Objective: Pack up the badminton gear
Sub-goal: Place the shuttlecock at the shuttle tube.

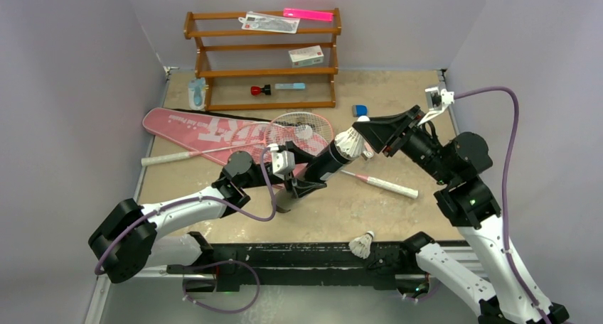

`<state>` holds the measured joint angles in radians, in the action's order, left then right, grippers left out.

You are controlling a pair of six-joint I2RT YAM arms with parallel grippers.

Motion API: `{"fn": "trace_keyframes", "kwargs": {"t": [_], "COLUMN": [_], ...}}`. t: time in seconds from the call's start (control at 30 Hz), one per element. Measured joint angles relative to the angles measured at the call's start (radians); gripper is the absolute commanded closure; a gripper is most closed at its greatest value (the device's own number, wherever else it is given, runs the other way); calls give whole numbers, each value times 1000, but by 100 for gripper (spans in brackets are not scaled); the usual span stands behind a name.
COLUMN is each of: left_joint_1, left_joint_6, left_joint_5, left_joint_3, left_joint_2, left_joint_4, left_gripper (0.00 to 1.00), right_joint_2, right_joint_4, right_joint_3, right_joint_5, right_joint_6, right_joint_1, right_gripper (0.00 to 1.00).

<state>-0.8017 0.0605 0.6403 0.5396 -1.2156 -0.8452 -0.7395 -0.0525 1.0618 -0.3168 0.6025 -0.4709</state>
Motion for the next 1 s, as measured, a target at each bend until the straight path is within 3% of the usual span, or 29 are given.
{"fn": "trace_keyframes", "kwargs": {"t": [1.0], "left_joint_1": [0], "left_joint_6": [4], "left_joint_5": [-21], "left_joint_3": [0], "left_joint_2": [-5], "left_joint_4": [2], "left_gripper": [55], "right_joint_2": [1], "right_joint_4": [-26], "right_joint_3": [14], "right_joint_5": [6], "right_joint_6": [28], "right_joint_1": [0], "right_gripper": [100]}}
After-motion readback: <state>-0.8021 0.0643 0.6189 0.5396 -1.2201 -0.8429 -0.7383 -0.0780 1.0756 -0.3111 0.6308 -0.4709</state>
